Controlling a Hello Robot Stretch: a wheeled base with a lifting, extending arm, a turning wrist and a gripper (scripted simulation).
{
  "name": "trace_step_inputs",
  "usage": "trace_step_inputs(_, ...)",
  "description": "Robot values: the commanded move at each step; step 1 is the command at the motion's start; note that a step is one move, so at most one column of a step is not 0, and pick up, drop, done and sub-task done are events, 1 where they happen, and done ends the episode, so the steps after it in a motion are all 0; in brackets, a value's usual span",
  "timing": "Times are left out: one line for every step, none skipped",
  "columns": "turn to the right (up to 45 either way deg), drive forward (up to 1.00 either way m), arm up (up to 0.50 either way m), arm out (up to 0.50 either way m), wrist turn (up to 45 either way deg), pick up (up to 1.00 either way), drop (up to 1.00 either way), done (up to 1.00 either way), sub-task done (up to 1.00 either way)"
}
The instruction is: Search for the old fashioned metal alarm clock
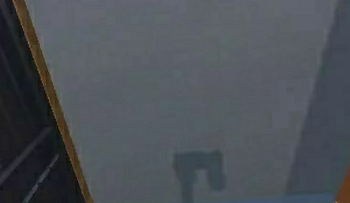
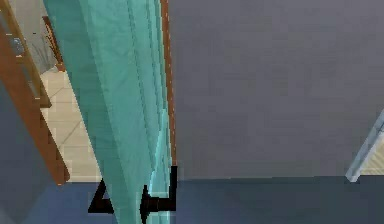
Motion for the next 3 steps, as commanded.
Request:
trace_step_inputs(0.0, 0.30, 0.00, 0.00, 0.0, 0.00, 0.00, 0.00, 0.00)
trace_step_inputs(45.0, 0.00, 0.00, 0.00, 0.0, 0.00, 0.00, 0.00, 0.00)
trace_step_inputs(12.0, 0.00, 0.00, 0.00, 0.0, 0.00, 0.00, 0.00, 0.00)
